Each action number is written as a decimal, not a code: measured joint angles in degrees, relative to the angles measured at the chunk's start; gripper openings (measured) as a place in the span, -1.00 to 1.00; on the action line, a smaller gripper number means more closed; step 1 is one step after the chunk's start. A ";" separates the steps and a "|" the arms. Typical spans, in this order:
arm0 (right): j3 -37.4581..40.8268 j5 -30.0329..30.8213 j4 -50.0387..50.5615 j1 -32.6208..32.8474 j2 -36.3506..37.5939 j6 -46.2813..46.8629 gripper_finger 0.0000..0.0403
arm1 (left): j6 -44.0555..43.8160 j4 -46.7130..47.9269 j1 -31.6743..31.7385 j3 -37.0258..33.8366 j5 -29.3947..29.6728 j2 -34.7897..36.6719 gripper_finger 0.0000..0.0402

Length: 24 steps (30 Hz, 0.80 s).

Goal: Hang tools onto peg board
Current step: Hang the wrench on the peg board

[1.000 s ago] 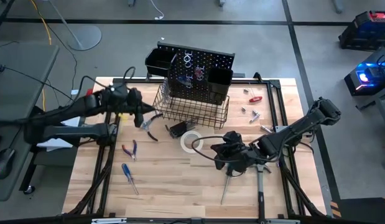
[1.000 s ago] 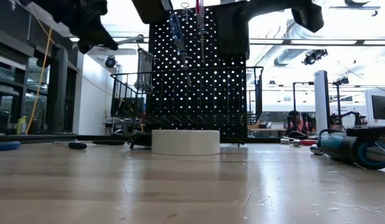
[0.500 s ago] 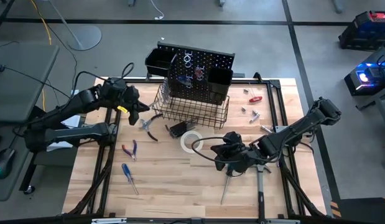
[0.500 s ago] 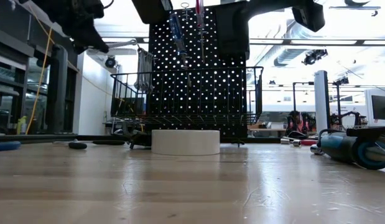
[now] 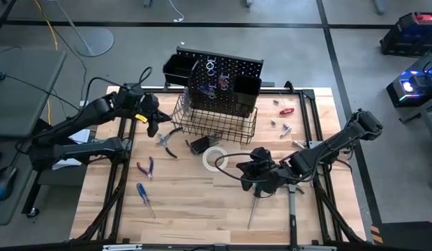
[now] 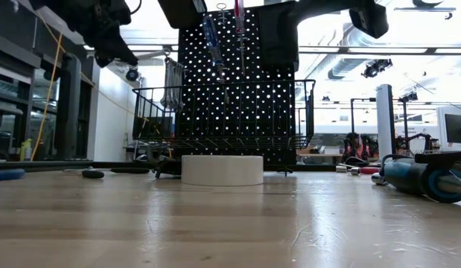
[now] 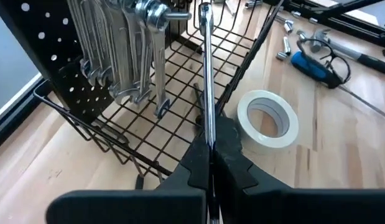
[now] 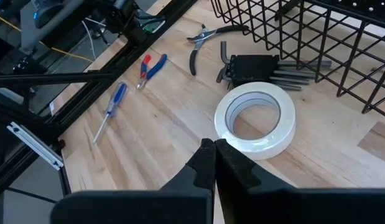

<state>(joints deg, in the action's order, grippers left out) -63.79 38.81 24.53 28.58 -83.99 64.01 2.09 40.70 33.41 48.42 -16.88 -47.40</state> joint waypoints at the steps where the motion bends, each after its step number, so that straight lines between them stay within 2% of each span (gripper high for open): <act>1: 0.00 0.00 0.02 0.00 0.00 0.00 -1.00 | 0.01 -0.18 0.00 0.00 0.00 -0.34 -1.00; 8: 0.00 -0.02 0.02 0.00 0.00 0.05 -1.00 | 0.13 -0.50 0.11 0.00 1.93 -1.47 -1.00; 12: 0.00 -0.04 0.02 0.00 0.00 0.15 -1.00 | 0.35 -0.40 0.11 0.00 -2.70 0.23 -1.00; 15: 0.00 -0.03 0.06 0.00 0.00 0.02 -1.00 | 1.49 1.04 0.11 0.00 -3.83 1.95 -1.00; 18: 0.00 -0.03 0.51 -0.04 0.00 0.02 -1.00 | 1.34 1.53 0.11 0.00 -0.72 2.98 -1.00; 24: 0.00 -0.04 0.94 -0.09 0.00 0.19 -1.00 | 2.13 1.08 0.13 0.00 1.03 2.09 -1.00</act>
<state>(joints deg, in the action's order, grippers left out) -63.79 38.77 25.48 28.49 -83.99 64.20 4.22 41.78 33.54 48.42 -15.85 -45.31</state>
